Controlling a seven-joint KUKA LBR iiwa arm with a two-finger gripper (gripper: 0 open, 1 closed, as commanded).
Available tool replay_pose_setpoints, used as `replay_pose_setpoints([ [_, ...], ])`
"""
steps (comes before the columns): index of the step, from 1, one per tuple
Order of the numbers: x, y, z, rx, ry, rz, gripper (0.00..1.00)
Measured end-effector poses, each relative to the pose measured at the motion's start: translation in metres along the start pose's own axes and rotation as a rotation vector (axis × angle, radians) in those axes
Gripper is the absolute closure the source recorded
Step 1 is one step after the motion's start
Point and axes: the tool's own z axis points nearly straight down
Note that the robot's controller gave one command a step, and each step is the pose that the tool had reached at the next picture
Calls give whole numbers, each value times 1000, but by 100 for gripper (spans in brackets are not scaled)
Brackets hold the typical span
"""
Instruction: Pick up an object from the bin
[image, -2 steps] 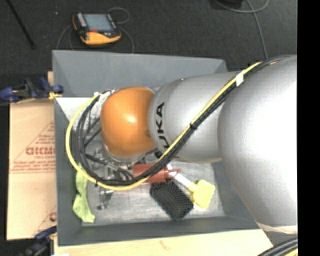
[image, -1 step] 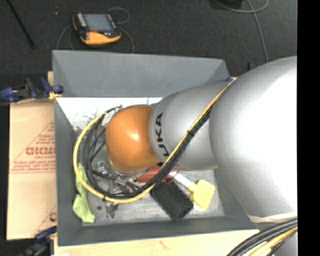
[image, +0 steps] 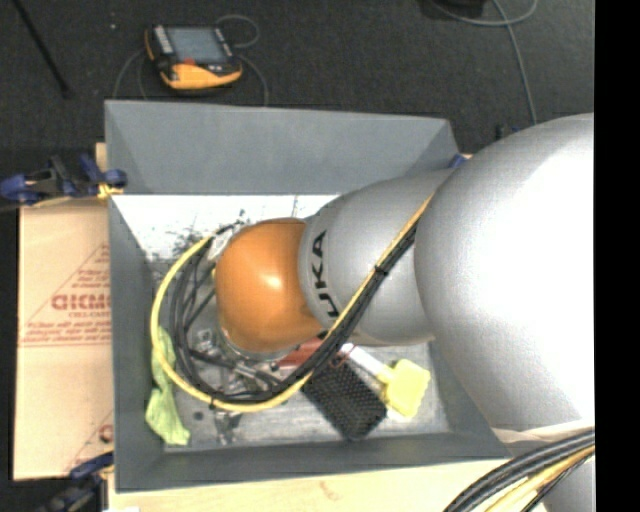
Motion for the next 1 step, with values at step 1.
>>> replay_pose_setpoints([
  [1,-19,-24,-5,3,-4,36,0],
])
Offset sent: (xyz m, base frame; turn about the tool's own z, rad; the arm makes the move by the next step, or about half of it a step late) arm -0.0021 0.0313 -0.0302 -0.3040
